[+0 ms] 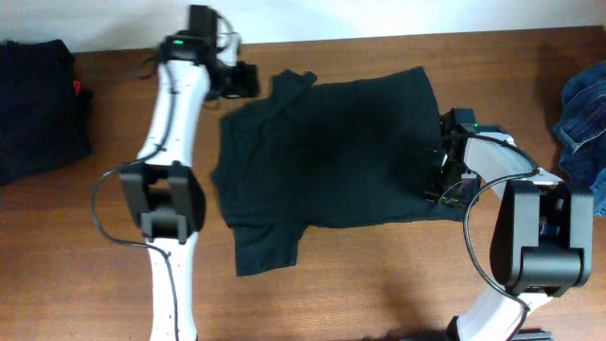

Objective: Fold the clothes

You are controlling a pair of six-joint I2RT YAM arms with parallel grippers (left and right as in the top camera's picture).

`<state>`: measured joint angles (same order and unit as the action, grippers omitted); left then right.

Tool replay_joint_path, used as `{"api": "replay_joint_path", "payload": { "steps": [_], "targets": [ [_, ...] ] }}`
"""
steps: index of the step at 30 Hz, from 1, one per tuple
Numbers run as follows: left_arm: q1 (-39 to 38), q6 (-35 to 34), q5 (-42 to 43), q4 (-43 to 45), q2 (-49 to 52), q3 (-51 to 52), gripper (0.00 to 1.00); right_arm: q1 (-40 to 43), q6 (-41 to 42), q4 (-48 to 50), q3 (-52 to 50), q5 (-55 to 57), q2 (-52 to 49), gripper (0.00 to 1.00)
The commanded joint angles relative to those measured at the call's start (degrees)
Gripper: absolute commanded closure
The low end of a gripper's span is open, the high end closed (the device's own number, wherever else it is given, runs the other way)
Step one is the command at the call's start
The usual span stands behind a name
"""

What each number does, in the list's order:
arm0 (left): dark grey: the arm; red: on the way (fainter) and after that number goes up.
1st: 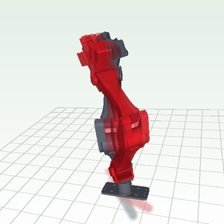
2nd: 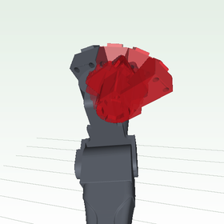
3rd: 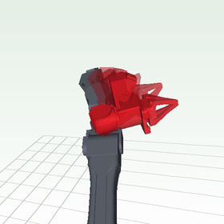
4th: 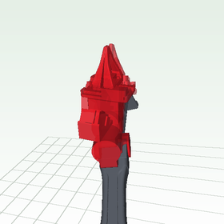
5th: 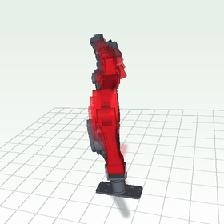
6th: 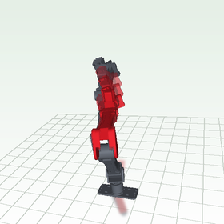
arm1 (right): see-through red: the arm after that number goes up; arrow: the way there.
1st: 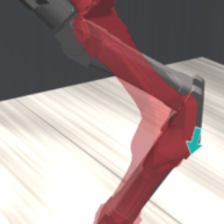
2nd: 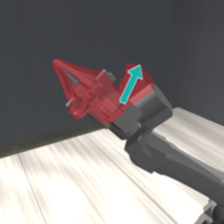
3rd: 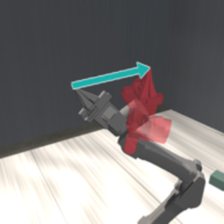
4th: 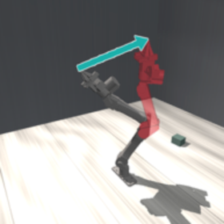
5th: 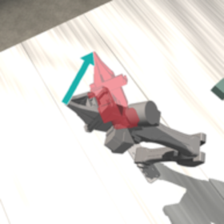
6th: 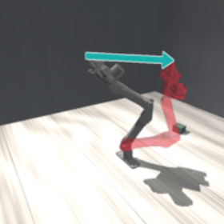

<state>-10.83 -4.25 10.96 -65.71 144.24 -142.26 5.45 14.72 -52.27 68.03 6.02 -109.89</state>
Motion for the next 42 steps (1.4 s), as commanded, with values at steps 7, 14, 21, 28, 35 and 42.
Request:
{"api": "replay_joint_path", "payload": {
  "steps": [7,14,21,28,35,42],
  "targets": [
    [-5.64,6.23,-11.61,1.31,-1.64,-0.28,0.16,0.52,0.59,2.03,-2.12,1.05,-2.89,0.48],
    [-6.34,9.66,-11.65,3.78,-0.74,-0.28,0.27,0.52,0.59,2.16,-2.12,0.59,-2.89,0.47],
    [-8.37,18.36,-11.02,5.09,2.78,-0.28,0.28,0.52,0.59,2.62,-2.12,0.61,-2.89,0.47],
    [-10.14,21.11,-16.61,8.35,7.08,-0.28,0.27,0.52,0.59,2.8,-2.12,0.59,-2.89,0.46],
    [-10.12,21.07,-16.81,10.49,7.58,-0.28,0.29,0.52,0.59,3.02,-2.12,0.39,-2.89,0.46],
    [-10.12,21.07,-16.83,13.07,7.98,-0.28,0.49,0.52,0.59,3.02,-2.12,0.42,-2.89,0.46]
  ]
}}
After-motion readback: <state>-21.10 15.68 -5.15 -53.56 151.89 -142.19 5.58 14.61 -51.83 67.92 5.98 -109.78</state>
